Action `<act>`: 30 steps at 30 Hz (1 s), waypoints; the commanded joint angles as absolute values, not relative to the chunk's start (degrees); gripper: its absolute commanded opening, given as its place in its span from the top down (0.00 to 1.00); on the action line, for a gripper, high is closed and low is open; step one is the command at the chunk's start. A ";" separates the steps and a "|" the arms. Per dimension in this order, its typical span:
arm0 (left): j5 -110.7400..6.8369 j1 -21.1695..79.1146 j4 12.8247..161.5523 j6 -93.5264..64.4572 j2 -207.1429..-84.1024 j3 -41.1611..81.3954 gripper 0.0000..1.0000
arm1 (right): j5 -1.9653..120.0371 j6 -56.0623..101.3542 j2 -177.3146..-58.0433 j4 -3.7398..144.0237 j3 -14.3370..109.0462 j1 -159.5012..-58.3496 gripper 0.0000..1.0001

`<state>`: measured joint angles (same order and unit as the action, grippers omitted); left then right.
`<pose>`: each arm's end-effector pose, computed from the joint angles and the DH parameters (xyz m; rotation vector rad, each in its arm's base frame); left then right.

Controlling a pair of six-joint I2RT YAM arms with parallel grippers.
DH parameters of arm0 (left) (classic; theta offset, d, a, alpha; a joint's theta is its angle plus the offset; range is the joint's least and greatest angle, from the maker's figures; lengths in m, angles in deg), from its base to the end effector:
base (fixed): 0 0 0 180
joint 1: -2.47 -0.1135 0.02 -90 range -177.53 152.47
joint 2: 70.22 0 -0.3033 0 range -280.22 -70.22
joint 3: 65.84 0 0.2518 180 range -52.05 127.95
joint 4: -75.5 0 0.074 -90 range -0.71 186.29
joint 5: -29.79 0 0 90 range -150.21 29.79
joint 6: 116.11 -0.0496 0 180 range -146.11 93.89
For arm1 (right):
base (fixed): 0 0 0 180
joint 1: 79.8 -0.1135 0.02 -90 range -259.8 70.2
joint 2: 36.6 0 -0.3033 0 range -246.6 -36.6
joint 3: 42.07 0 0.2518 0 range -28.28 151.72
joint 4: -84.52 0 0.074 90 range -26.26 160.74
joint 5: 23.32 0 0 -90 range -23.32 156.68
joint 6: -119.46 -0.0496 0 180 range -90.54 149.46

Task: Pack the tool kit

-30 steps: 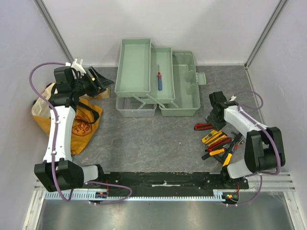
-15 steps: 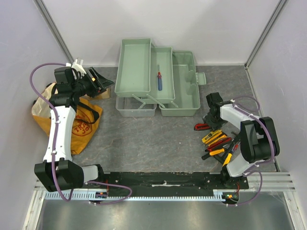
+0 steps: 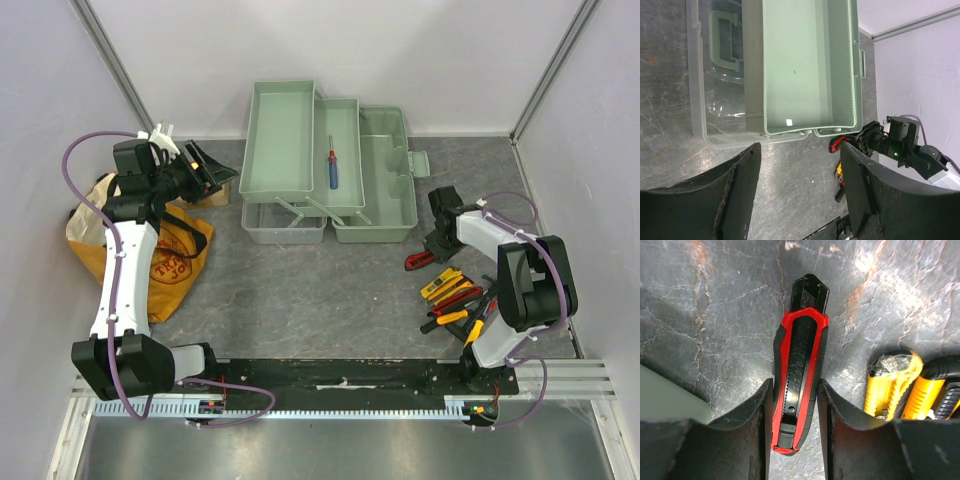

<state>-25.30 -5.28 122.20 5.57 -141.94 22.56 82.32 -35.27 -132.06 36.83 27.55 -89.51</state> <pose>0.2668 0.0077 0.4164 -0.3460 2.0834 -0.8878 0.3078 0.0391 0.1889 1.3182 2.4129 -0.0600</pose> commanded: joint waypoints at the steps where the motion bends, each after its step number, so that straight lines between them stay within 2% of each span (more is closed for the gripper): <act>1: -22.69 -5.17 120.32 4.47 -140.70 22.92 0.30 | 87.59 -31.55 -126.88 38.04 31.30 -89.20 0.89; 9: -17.59 -1.93 118.30 4.21 -141.06 25.90 0.30 | 88.83 -23.90 -116.32 39.26 40.88 -89.29 0.92; 14: -14.16 5.27 113.38 2.81 -140.71 28.36 0.29 | 80.14 -19.85 -114.82 41.90 48.87 -90.60 0.96; 18: -14.42 12.65 108.64 0.70 -139.83 28.90 0.26 | 78.19 -17.74 -114.91 44.10 54.76 -95.78 0.97; 30: -21.27 26.28 103.53 -4.66 -146.76 31.35 0.23 | 54.82 -11.05 -118.07 58.86 60.40 -106.25 0.98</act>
